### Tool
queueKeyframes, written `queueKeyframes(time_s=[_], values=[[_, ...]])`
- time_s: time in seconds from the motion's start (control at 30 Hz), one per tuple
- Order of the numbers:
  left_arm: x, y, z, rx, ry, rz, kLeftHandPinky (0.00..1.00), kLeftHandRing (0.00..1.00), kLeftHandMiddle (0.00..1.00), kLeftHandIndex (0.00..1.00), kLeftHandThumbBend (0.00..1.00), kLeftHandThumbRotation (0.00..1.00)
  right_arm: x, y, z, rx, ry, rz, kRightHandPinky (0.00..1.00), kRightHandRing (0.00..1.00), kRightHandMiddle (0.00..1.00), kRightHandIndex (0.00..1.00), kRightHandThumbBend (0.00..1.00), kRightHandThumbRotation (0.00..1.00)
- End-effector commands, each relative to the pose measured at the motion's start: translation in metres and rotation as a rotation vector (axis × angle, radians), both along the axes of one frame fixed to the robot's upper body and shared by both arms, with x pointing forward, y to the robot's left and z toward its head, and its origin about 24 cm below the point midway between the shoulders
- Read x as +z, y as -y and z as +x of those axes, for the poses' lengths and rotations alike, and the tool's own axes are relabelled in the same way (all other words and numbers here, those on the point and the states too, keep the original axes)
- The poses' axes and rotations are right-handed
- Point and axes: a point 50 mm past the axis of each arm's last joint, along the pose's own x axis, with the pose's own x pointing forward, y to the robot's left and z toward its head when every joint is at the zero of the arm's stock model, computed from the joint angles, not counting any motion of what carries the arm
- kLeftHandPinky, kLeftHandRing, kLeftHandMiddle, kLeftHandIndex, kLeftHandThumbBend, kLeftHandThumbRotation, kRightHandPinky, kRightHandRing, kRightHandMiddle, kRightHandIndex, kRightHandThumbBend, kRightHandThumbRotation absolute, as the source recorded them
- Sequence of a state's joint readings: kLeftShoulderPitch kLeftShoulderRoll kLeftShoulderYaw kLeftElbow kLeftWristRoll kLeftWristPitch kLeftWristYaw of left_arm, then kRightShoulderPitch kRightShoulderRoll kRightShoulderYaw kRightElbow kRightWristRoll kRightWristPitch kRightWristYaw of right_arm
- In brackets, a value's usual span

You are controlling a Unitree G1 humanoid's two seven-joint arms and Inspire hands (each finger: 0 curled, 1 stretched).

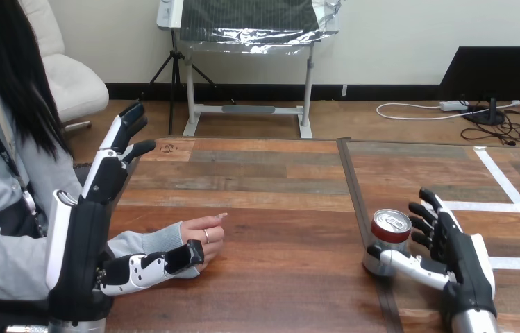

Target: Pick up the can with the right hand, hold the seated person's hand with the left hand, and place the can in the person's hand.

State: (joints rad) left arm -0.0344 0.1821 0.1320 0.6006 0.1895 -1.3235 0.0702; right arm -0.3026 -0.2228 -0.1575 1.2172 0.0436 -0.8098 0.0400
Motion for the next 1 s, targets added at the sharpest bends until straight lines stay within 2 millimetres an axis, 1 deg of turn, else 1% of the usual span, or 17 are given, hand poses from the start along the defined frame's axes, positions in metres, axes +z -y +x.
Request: queueKeyframes(time_s=[0.0, 0.57, 0.97], values=[[0.0094, 0.0025, 0.0073, -0.02, 0.056, 0.006, 0.81, 0.91, 0.95, 0.92, 1.0, 0.62, 0.0185, -0.0034, 0.0139, 0.008, 0.112, 0.002, 0.85, 0.86, 0.88, 0.92, 0.94, 0.0], [0.0091, 0.0047, 0.0083, -0.031, 0.049, 0.001, 0.81, 0.91, 0.95, 0.92, 1.0, 0.63, 0.0139, -0.0034, 0.0083, -0.004, 0.095, 0.002, 0.84, 0.85, 0.86, 0.89, 0.93, 0.0], [0.0086, 0.0061, 0.0094, -0.036, 0.046, -0.007, 0.81, 0.91, 0.94, 0.92, 1.0, 0.63, 0.0126, -0.0036, 0.0092, -0.017, 0.077, -0.021, 0.81, 0.83, 0.85, 0.86, 0.91, 0.0]])
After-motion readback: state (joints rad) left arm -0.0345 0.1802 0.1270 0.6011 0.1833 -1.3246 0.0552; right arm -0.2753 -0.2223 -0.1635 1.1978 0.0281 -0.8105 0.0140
